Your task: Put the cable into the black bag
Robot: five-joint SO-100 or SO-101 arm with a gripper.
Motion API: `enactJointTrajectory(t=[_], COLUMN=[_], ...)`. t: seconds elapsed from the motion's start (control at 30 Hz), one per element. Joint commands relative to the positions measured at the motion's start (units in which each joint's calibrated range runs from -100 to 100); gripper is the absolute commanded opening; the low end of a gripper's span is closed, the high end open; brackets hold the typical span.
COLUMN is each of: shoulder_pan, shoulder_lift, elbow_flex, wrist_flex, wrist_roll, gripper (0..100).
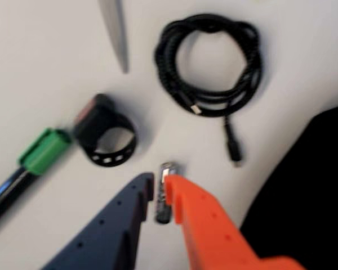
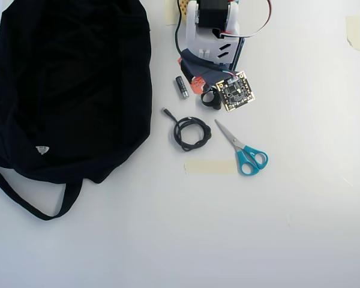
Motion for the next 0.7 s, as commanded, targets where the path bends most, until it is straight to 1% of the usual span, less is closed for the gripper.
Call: enactJointTrajectory(t=[0.0,0.1,0.23,0.43,0.6,0.67], shoulder_pan=[1.07,1.90,2.57,3.32,3.32,3.32], shoulder_lift=[0.54,3.36,7.10,12.41,18.30,20.54], elbow_flex=[-1.15,-1.77,-4.83,-10.40,-15.07,-17.32], wrist_flex=[-1.59,-1.59,-1.59,-1.59,-1.42,-1.42], wrist_roll=[1.79,2.42,3.94,6.19,6.87,6.82], gripper=[2,3,10,15,25,26])
